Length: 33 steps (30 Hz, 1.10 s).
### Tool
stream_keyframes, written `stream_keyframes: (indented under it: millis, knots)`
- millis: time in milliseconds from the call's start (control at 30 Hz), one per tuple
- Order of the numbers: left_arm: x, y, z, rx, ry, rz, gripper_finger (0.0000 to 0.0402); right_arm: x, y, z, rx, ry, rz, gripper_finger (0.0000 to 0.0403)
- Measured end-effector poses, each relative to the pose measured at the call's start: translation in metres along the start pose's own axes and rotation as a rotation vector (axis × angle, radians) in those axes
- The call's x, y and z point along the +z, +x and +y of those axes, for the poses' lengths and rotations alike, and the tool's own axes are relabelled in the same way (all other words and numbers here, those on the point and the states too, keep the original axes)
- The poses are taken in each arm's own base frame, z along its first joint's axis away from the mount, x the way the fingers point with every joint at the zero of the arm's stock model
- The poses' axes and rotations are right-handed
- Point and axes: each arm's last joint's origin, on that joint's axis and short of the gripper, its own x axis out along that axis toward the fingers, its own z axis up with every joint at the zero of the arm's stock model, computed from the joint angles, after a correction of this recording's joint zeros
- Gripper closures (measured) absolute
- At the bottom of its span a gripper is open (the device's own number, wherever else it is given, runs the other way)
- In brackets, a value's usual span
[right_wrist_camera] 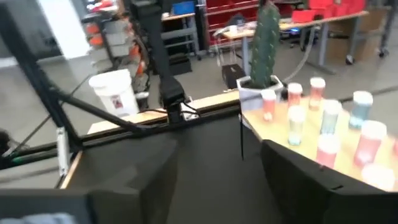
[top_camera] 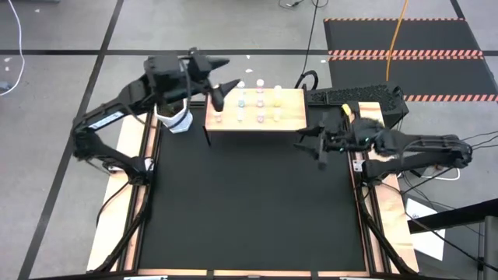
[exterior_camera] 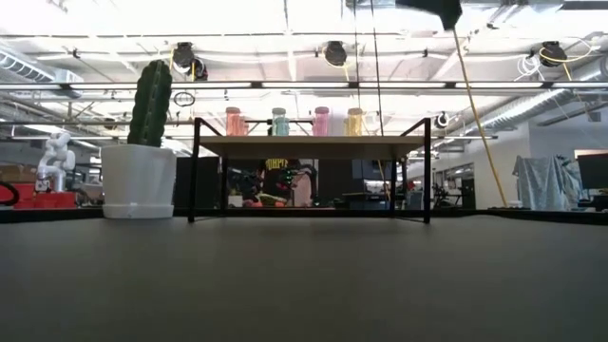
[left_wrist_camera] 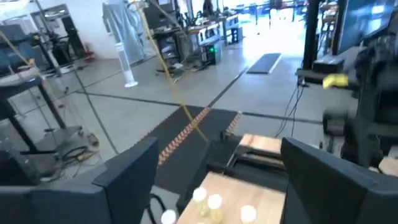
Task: Pick and place medicine bottles onto shelf by color
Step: Return to Home Position
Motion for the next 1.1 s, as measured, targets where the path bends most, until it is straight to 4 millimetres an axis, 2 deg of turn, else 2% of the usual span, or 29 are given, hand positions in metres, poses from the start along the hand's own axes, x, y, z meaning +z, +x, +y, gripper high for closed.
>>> stream_keyframes:
  millis: [67,167,267,367,467,633,800,900,967,1100]
  knots:
    - [-0.010,-0.009,0.000,0.006,-0.006,0.012,0.0088,0.020,-0.006,0.001,0.029,-0.027,-0.009,0.0207]
    - [-0.043,-0.016,-0.003,0.001,-0.046,0.067,0.0130,0.040,-0.019,0.000,0.017,-0.044,-0.015,0.0261]
    - [-0.079,-0.025,-0.009,-0.010,-0.131,0.075,0.0167,0.044,-0.033,-0.003,-0.002,-0.073,0.021,0.0312]
    - [-0.107,-0.040,-0.020,-0.055,-0.188,0.030,0.0197,0.040,-0.049,-0.003,0.065,-0.080,0.041,0.0356]
    - [-0.129,-0.059,-0.029,-0.049,-0.177,-0.005,0.0226,0.030,-0.065,-0.005,0.132,-0.073,0.023,0.0393]
    - [-0.160,-0.086,-0.034,-0.060,-0.161,-0.038,0.0283,0.006,-0.083,-0.011,0.130,-0.067,-0.009,0.0394]
    - [-0.191,-0.103,-0.039,-0.137,-0.142,-0.020,0.0345,-0.023,-0.083,-0.016,0.122,-0.079,0.024,0.0401]
    - [-0.207,-0.113,-0.040,-0.172,-0.147,-0.054,0.0385,-0.040,-0.085,-0.020,0.128,-0.069,-0.018,0.0402]
    - [-0.216,-0.121,-0.040,-0.190,-0.159,-0.110,0.0396,-0.051,-0.086,-0.022,0.135,-0.027,-0.051,0.0402]
    - [-0.243,-0.134,-0.039,-0.216,-0.103,-0.171,0.0388,-0.076,-0.088,-0.026,0.153,0.018,-0.074,0.0402]
